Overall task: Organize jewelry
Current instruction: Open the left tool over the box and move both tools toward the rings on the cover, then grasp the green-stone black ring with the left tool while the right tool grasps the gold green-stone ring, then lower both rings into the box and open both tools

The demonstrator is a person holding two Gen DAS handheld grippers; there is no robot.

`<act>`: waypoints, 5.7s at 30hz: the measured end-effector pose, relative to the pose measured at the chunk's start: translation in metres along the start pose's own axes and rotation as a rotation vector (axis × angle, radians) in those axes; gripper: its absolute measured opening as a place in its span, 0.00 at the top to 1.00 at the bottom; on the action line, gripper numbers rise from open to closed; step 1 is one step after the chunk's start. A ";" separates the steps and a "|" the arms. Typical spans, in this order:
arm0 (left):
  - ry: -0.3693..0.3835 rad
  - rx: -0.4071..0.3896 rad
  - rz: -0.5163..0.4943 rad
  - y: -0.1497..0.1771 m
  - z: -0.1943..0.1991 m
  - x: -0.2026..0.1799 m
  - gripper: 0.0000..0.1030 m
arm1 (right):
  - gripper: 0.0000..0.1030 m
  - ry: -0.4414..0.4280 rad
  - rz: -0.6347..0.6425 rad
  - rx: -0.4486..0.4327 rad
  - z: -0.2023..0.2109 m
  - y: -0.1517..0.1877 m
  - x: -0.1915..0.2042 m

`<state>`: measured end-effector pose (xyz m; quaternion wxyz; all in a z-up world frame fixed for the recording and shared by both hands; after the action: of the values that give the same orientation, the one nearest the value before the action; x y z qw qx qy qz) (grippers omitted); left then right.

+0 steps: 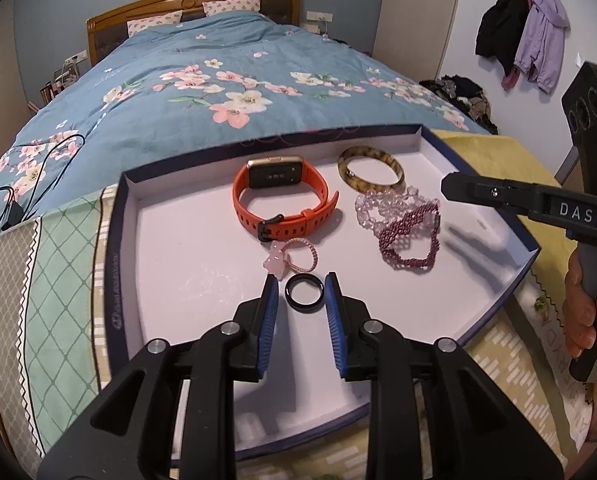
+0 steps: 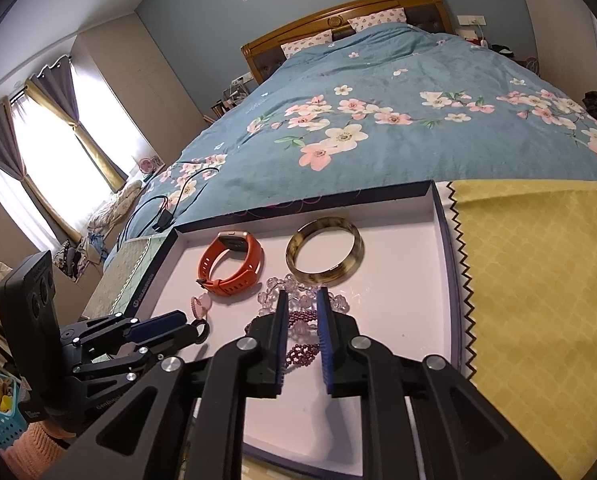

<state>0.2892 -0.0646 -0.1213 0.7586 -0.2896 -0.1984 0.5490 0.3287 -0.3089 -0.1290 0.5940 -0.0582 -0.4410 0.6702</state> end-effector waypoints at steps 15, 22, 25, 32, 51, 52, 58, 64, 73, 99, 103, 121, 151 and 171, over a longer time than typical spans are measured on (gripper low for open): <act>0.032 -0.168 0.036 0.029 0.097 0.023 0.68 | 0.71 -0.032 0.161 -0.048 0.067 0.026 0.030; 0.038 -0.151 0.045 0.061 0.112 0.025 0.68 | 0.71 0.049 0.103 -0.042 0.093 0.050 0.000; 0.042 -0.139 0.042 0.071 0.112 0.022 0.66 | 0.71 0.078 0.083 -0.008 0.093 0.065 -0.012; 0.040 -0.102 -0.004 0.093 0.112 0.011 0.62 | 0.71 0.133 0.073 0.055 0.087 0.090 -0.026; 0.039 -0.025 -0.026 0.098 0.087 -0.004 0.61 | 0.71 0.151 0.081 0.095 0.078 0.105 -0.027; 0.036 -0.018 -0.027 0.097 0.085 -0.005 0.61 | 0.71 0.150 0.081 0.095 0.078 0.104 -0.027; 0.041 0.016 -0.023 0.096 0.074 -0.006 0.61 | 0.82 0.155 0.101 0.104 0.075 0.105 -0.025; 0.043 0.033 -0.024 0.096 0.070 -0.008 0.63 | 0.93 0.149 0.115 0.108 0.075 0.106 -0.022; 0.011 0.035 -0.014 0.097 0.070 -0.005 0.78 | 0.99 0.081 0.106 0.088 0.077 0.105 -0.012; 0.014 -0.073 0.007 0.083 0.111 -0.006 0.79 | 0.99 -0.081 0.090 -0.016 0.085 0.076 0.021; 0.013 -0.087 0.003 0.077 0.114 -0.007 0.79 | 0.99 -0.092 0.101 -0.027 0.082 0.069 0.026; 0.019 -0.116 -0.001 0.048 0.107 -0.008 0.79 | 0.99 -0.121 0.130 -0.027 0.055 0.044 0.040; -0.003 -0.070 0.002 0.017 0.061 -0.008 0.79 | 0.99 -0.097 0.087 0.025 0.019 0.032 0.025; 0.013 -0.006 -0.001 0.015 0.027 -0.009 0.79 | 0.99 -0.084 0.087 0.072 -0.001 0.033 0.023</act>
<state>0.2589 -0.0636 -0.1106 0.7592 -0.2956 -0.1952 0.5460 0.2983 -0.2855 -0.1412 0.5470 -0.0278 -0.4380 0.7128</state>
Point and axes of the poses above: each gripper's, at about its wrist camera, not at the fingertips, and z roughly against the way its jaws point, x to its left, y to its underside, the point moved 4 cm from there along -z, roughly the way its jaws point, and after that the axes turned 5 degrees about -y, right-handed, at the moved point
